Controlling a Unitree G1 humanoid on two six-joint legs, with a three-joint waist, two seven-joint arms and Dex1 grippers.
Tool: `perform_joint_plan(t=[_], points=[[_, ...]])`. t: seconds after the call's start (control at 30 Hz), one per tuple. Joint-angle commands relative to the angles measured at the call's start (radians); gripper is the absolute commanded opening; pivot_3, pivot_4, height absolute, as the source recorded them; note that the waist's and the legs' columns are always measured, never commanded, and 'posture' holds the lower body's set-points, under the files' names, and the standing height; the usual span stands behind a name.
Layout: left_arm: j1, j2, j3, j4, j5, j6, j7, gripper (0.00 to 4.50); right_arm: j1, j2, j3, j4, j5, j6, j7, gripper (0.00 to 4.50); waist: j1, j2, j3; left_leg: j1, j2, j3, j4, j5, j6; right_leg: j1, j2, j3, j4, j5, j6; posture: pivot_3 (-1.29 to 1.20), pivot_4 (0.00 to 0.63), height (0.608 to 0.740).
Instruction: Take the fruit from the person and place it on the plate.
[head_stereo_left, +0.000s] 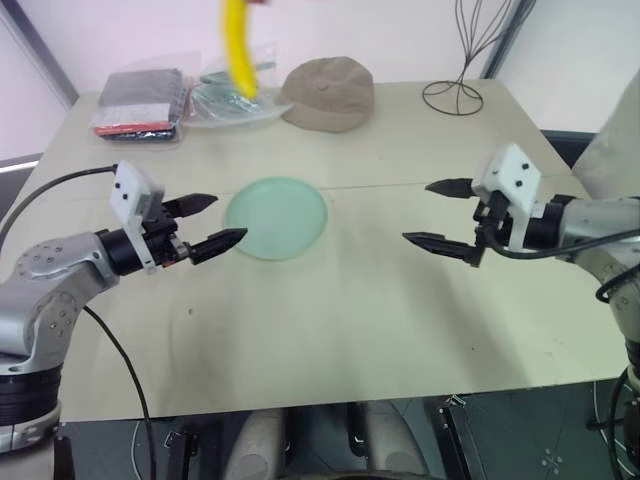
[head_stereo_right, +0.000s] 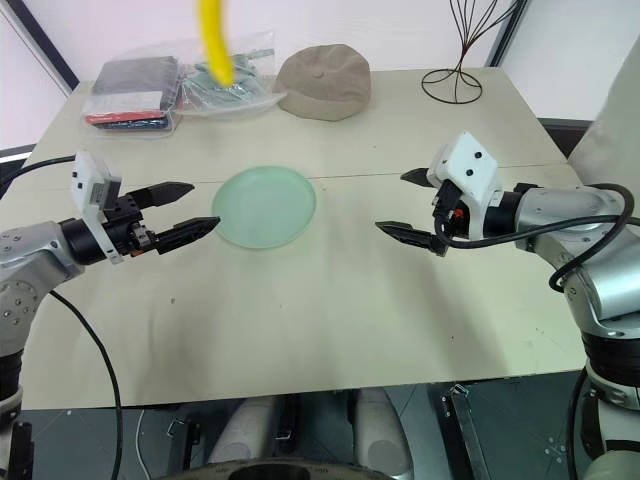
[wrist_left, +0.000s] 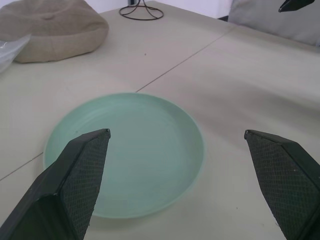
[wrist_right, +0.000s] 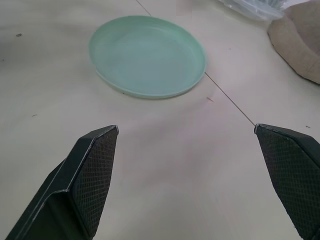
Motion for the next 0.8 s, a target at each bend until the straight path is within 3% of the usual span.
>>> perform_joint_plan(t=[0.03,0.5,0.8], points=[[-0.049,-0.024,0.037,0.005,-0.024,-0.011,0.029,4.5,-0.015,-0.001,-0.039,-0.025,0.009,-0.009,-0.015,4.46,0.001,0.0,0.0,0.0,0.0,0.0,0.0,0.0,0.0,0.0,0.0,0.0,0.0,0.0,0.0,0.0,0.15,0.74],[-0.279,-0.195,0.226,0.115,-0.263,0.08,0.35,4.5,-0.022,0.015,-0.027,-0.027,0.01,-0.019,-0.035,4.46,0.0,-0.001,-0.001,0.002,-0.001,0.0,0.002,0.0,0.0,0.0,0.0,0.0,0.007,0.0,0.0,0.0,0.15,0.74],[-0.392,-0.231,0.172,0.252,-0.16,-0.028,0.421,4.5,-0.023,0.017,-0.03,-0.027,0.008,-0.027,-0.045,4.46,0.001,-0.001,-0.001,0.002,-0.001,0.0,0.002,0.0,0.0,0.0,0.001,0.0,0.008,0.0,0.0,0.0,0.15,0.74]])
